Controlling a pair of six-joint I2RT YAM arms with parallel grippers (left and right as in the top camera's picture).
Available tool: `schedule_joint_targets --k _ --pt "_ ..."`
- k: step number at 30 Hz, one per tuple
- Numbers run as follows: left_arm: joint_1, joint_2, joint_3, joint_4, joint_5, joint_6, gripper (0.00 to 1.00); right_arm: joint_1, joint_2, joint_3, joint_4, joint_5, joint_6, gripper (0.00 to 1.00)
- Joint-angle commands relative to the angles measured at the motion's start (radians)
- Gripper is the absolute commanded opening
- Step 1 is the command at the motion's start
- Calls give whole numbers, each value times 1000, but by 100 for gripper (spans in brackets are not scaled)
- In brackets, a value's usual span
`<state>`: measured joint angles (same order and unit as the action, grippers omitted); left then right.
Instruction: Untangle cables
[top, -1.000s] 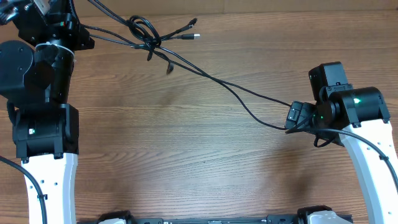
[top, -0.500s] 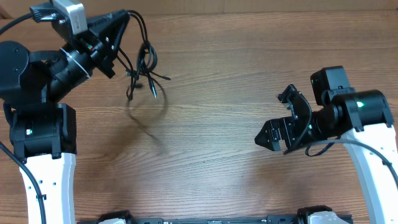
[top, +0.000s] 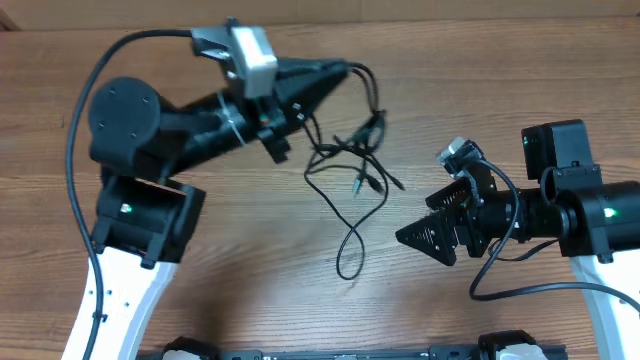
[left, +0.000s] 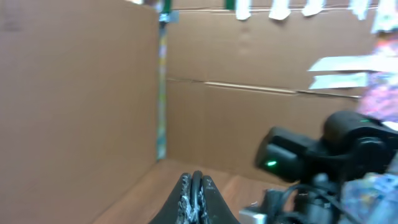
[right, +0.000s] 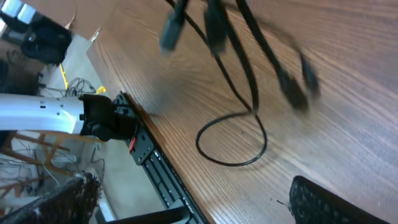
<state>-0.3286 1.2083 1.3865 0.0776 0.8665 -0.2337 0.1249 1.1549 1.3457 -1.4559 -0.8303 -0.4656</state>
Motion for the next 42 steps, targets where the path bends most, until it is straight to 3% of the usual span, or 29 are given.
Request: schedule_joint_targets --k 1,9,13,22,29,37,40,42 --pt "-76 -4 32 18 -40 -6 4 -2 -15 -3 12 -35 -41 94" --pt "-264 -2 32 44 -190 -14 4 -2 -15 -3 26 -143 -138 93" --pt "-312 -2 32 62 -193 -17 4 -2 -15 -3 49 -122 -138 93" --pt "-353 -1 32 85 -197 -92 4 -2 -14 -4 85 -93 -138 94" --pt "-355 47 32 98 -206 -97 4 -2 -14 -4 69 -271 -220 94" --pt "-356 67 32 190 -253 -156 4 -2 -14 -4 60 -313 -220 92" --pt "-356 67 32 280 -252 -240 4 -2 -14 -4 100 -311 -220 92" --pt "-355 67 32 290 -237 -246 4 -2 -14 -4 167 -219 -215 90"
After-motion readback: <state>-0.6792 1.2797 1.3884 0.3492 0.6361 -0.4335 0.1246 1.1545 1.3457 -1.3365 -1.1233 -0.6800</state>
